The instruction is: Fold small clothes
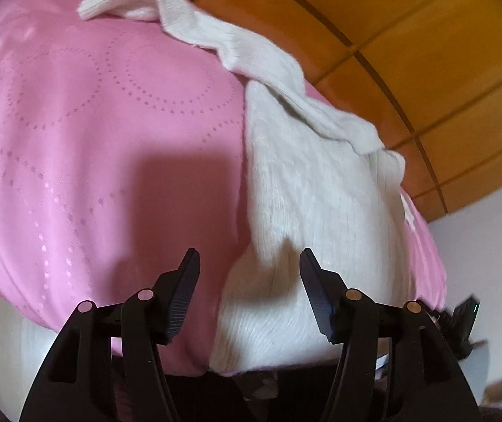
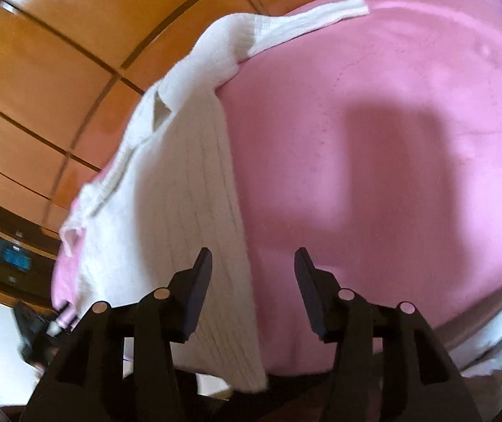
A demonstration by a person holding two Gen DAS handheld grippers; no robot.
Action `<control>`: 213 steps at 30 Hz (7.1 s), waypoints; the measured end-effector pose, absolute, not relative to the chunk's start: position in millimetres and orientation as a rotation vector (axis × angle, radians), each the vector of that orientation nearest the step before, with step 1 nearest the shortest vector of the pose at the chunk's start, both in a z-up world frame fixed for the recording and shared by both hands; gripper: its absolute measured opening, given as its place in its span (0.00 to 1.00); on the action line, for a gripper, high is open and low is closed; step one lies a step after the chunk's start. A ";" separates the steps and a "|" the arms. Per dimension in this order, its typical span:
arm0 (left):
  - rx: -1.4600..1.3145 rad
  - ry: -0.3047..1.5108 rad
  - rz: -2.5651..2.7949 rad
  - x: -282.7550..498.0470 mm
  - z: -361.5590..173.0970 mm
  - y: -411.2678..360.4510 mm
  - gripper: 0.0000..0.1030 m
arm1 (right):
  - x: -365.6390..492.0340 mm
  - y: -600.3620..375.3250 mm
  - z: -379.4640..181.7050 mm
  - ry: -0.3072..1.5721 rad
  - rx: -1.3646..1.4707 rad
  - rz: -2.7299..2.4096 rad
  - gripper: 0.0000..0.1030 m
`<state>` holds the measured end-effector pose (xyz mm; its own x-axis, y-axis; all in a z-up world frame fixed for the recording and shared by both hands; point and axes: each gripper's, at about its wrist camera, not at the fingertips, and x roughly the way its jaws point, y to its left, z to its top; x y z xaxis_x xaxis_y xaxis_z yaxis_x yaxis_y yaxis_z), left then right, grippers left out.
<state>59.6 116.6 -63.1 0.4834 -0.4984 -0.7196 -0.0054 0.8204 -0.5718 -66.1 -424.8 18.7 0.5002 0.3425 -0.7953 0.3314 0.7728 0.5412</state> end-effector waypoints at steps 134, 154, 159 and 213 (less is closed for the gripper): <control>-0.089 0.938 -0.306 62.6 -15.9 42.7 0.51 | 29.9 -536.3 23.9 0.908 0.737 -0.221 0.31; 0.032 1.011 -0.309 104.2 -60.4 -25.7 0.90 | 180.3 -666.1 -21.4 0.857 0.874 -0.551 0.07; 0.020 1.011 -0.310 104.8 -60.2 -23.7 0.90 | 143.7 -687.4 43.5 0.750 0.673 -0.620 0.05; -0.001 0.928 -0.227 143.2 -104.5 32.5 0.96 | 256.3 -458.5 11.3 1.125 0.035 0.011 0.03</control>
